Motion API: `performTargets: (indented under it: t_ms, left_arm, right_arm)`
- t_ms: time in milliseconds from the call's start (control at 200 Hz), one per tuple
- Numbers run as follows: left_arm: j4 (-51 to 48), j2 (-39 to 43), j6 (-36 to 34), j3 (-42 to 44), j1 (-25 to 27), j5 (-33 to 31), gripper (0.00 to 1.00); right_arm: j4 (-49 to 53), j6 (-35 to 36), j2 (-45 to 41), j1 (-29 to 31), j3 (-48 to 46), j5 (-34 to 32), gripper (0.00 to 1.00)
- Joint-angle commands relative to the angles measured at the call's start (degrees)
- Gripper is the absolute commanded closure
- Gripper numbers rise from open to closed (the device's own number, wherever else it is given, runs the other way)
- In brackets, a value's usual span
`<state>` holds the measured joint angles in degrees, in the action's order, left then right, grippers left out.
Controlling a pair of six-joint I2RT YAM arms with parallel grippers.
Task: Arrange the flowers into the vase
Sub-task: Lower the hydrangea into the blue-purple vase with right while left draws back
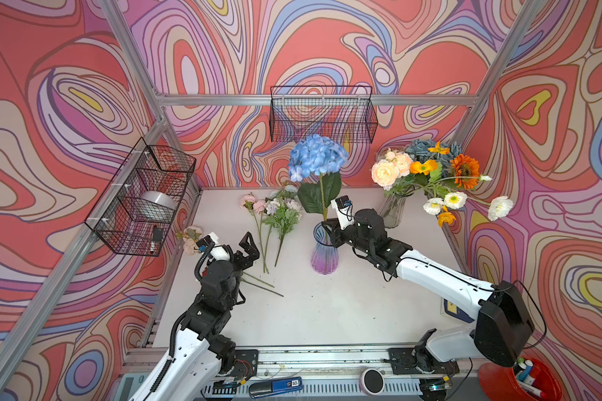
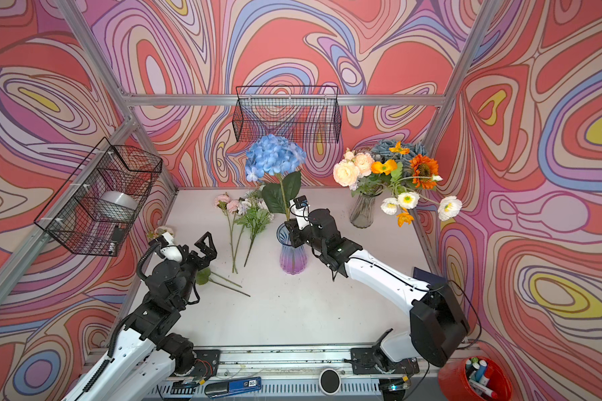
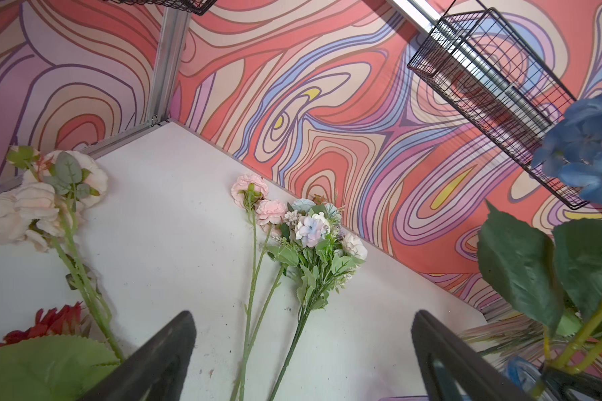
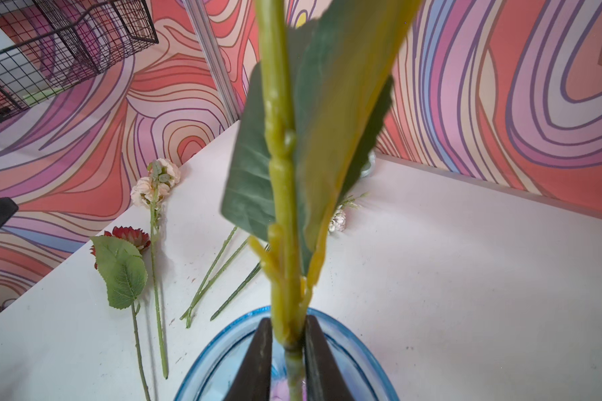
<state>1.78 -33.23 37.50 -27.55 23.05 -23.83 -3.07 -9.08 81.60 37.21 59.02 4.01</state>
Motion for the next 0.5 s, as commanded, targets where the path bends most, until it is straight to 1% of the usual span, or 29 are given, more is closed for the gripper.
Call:
performTargets:
  t_ms: [0,85,185,205,285,356,421,456,496]
  left_arm:
    - [-3.3,0.1,0.5,-1.4,-0.7,0.8,0.0]
    - [-4.1,-0.2,1.7,-1.4,-0.8,1.3,0.0]
    - [-6.9,-1.2,3.8,-1.4,-1.0,1.0,0.0]
    - [-7.6,-1.5,4.2,-3.4,-0.9,0.9,0.0]
    - [-9.8,-3.5,4.7,-4.3,-1.0,0.8,0.0]
    - [-11.1,-6.7,3.5,-5.6,-1.1,0.9,0.0]
    - [-11.4,-11.0,1.3,-7.1,-1.1,1.6,0.0]
    - [-11.1,-13.5,-0.1,-8.0,-1.3,2.5,0.0]
    - [-11.0,-16.5,-1.0,-9.1,-1.9,3.5,0.0]
  right_arm:
    - [1.1,0.0,-1.6,0.4,0.1,0.4,0.67]
    - [3.3,0.4,-2.7,0.4,0.9,0.3,0.57]
    - [6.4,0.8,-4.5,0.4,1.8,-0.2,0.52]
    - [6.9,0.9,-4.9,0.4,1.9,-0.5,0.51]
    - [8.9,1.1,-6.9,0.5,1.9,-1.9,0.48]
    - [10.4,1.1,-8.6,0.4,1.5,-3.0,0.41]
    - [11.5,0.8,-9.8,0.4,1.0,-5.0,0.3]
    - [11.8,0.2,-10.4,0.4,0.7,-6.5,0.2]
    - [11.9,-0.2,-11.0,0.3,0.1,-8.3,0.03]
